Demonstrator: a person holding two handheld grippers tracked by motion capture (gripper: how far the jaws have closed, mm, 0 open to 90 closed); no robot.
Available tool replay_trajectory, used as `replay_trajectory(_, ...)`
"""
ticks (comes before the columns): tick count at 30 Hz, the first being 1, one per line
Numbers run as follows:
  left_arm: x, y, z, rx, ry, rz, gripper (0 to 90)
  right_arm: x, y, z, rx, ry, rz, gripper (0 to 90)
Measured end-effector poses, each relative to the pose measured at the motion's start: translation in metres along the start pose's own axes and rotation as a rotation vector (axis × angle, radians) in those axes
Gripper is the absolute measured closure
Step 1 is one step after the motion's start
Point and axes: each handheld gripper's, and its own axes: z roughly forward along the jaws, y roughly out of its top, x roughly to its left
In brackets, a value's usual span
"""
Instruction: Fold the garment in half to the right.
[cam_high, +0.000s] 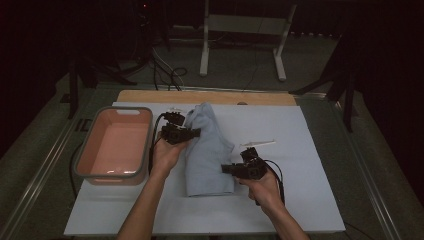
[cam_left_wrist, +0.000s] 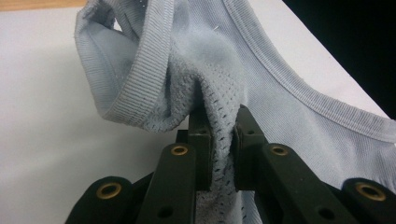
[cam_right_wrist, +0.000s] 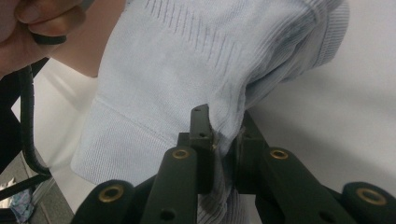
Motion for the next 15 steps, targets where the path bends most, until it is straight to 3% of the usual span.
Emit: replay_trajectory(15,0.0068,0.0048,-0.0094,-0.006,0.013,-0.002,82.0,0.0071,0.0097,0.0048,-0.003,0.006,-0.011,81.7)
